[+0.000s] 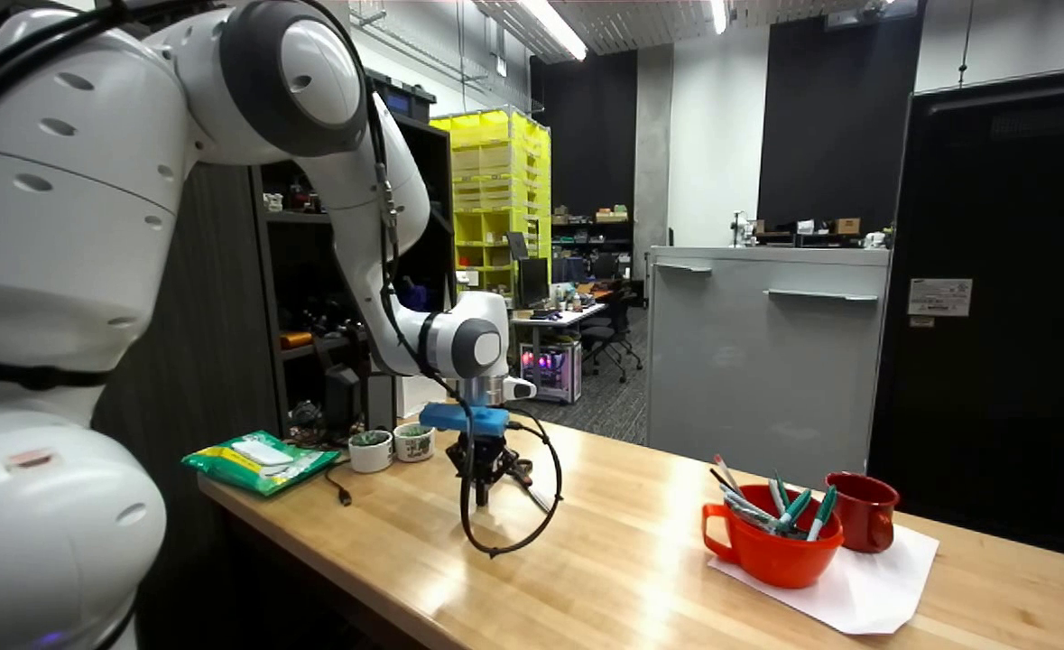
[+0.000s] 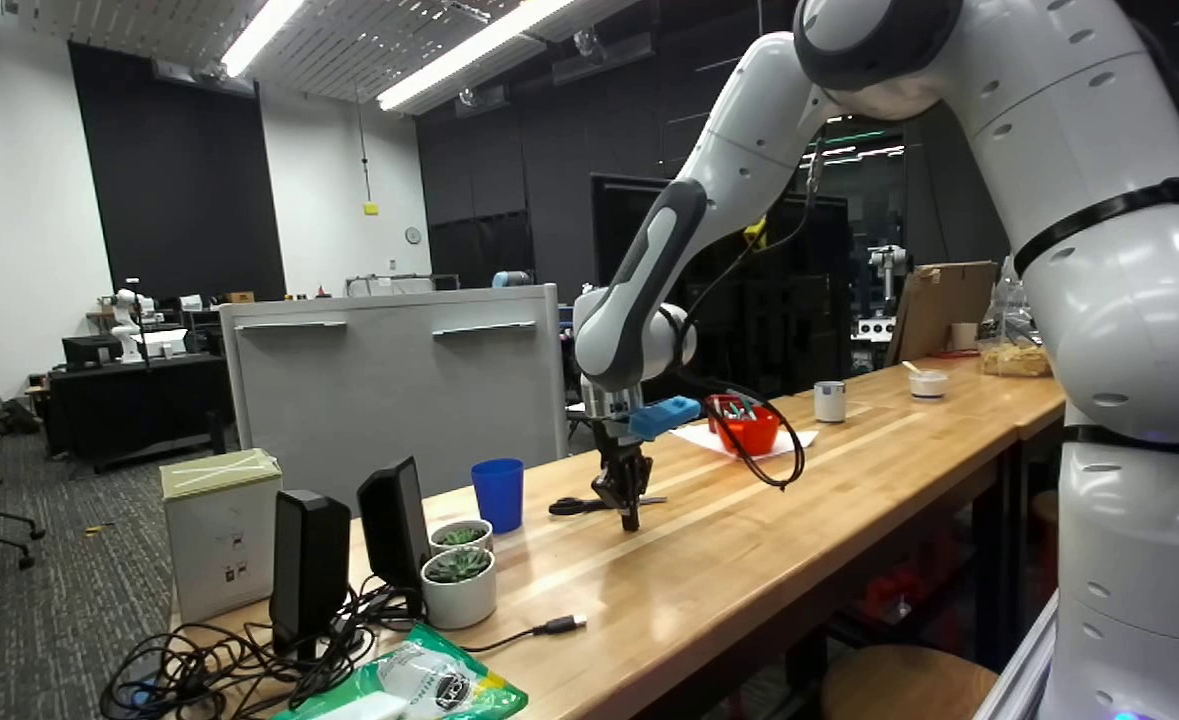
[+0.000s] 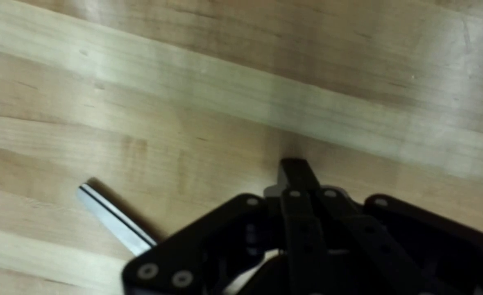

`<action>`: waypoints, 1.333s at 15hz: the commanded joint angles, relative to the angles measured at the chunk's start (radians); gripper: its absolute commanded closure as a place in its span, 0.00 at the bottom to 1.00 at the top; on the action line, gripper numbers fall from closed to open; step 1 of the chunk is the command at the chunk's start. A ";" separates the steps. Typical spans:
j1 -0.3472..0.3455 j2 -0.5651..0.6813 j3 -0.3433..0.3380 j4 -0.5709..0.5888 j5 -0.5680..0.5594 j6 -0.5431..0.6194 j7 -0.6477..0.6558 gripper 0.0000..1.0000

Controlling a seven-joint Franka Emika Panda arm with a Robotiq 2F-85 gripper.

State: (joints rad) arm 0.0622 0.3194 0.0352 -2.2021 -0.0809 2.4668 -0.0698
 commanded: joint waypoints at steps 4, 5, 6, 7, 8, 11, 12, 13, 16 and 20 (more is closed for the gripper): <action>-0.013 -0.051 -0.016 -0.039 -0.017 -0.004 0.010 1.00; -0.016 -0.052 -0.019 -0.041 -0.018 -0.003 0.010 1.00; -0.017 -0.054 -0.022 -0.042 -0.018 -0.003 0.010 1.00; -0.019 -0.054 -0.025 -0.041 -0.019 -0.004 0.010 1.00; -0.023 -0.055 -0.026 -0.039 -0.017 -0.006 0.007 1.00; -0.035 -0.048 -0.029 -0.033 -0.009 -0.005 0.000 1.00; -0.037 -0.049 -0.031 -0.032 -0.010 -0.007 0.002 1.00; -0.040 -0.047 -0.033 -0.031 -0.012 -0.002 0.004 1.00; -0.045 -0.017 -0.029 -0.008 -0.001 -0.002 0.001 0.99; -0.046 -0.017 -0.030 -0.008 -0.001 -0.001 0.001 0.99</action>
State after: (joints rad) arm 0.0192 0.3029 0.0026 -2.2115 -0.0809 2.4684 -0.0699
